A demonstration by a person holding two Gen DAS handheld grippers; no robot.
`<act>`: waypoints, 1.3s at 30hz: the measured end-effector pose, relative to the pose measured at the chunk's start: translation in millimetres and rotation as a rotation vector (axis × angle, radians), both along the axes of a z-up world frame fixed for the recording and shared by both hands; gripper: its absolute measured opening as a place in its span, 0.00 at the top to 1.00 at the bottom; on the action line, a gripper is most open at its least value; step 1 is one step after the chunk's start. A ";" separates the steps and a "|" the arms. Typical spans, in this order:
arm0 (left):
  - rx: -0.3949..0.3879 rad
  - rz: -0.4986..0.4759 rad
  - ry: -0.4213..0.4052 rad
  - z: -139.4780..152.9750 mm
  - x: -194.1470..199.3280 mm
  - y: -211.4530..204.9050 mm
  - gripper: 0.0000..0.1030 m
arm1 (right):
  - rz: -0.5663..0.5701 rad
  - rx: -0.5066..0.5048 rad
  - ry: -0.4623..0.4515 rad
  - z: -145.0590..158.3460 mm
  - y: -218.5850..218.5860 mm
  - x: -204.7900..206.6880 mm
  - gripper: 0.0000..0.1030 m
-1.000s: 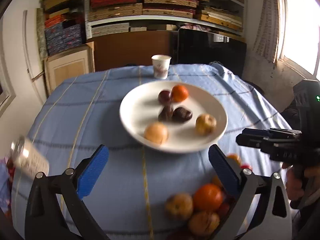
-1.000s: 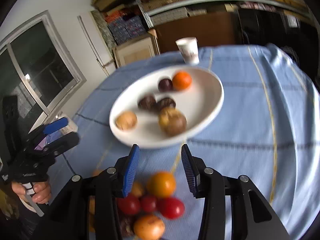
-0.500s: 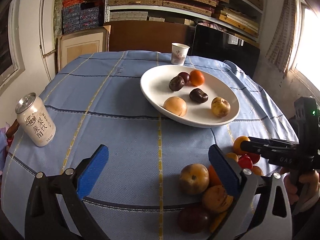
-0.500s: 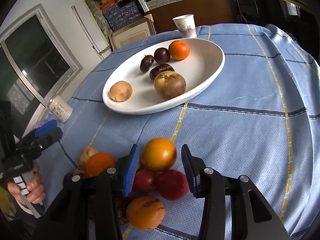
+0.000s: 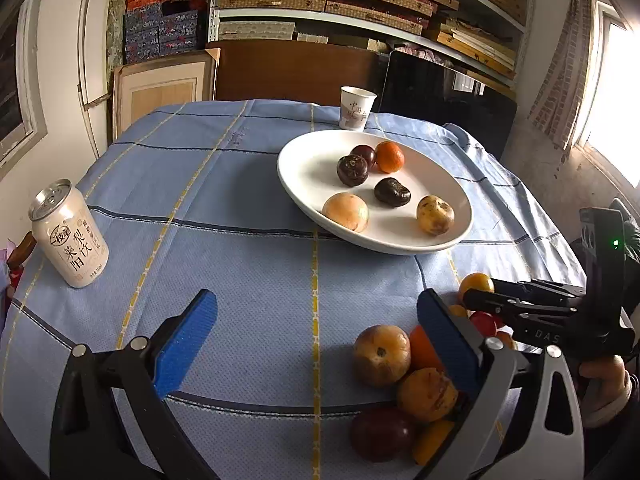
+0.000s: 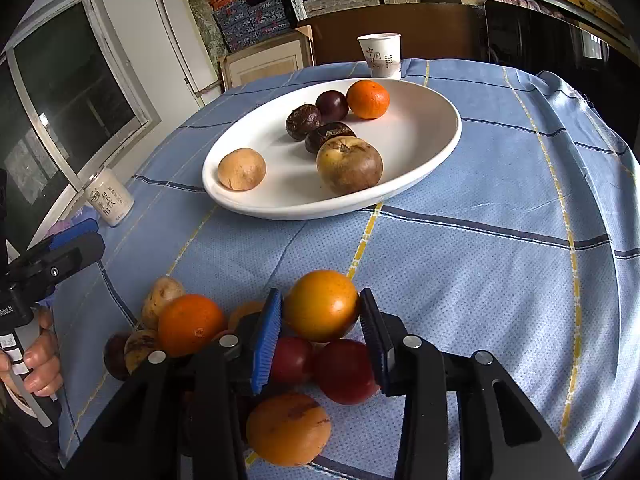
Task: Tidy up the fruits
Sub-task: 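Grasp a yellow-orange fruit with the right tool while the left tool grasps a brown pear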
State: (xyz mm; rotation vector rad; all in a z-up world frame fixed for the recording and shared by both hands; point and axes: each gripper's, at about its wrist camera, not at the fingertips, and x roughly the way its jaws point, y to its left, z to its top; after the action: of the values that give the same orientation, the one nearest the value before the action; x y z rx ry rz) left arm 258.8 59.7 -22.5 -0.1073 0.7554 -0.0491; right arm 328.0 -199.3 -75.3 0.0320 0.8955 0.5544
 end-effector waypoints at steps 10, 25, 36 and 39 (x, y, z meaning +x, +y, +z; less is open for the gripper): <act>-0.042 -0.068 0.087 -14.4 8.8 -6.2 0.05 | -0.082 0.110 -0.014 13.1 -23.0 5.4 0.61; -0.044 -0.170 0.195 -36.0 15.8 -21.6 0.41 | -0.088 0.117 0.006 10.2 -25.3 7.3 0.61; -0.227 -0.201 0.278 -54.0 30.3 -13.2 0.43 | -0.090 0.110 0.013 7.2 -22.2 7.1 0.61; -0.211 -0.198 0.264 -54.1 31.2 -16.8 0.44 | -0.088 0.107 0.005 8.1 -20.0 5.3 0.61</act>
State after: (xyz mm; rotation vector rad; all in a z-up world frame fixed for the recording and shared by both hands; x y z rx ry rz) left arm 290.0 43.0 -76.6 -0.2425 1.0223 -0.3080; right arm 333.2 -219.4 -67.3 0.1692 0.8646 0.5204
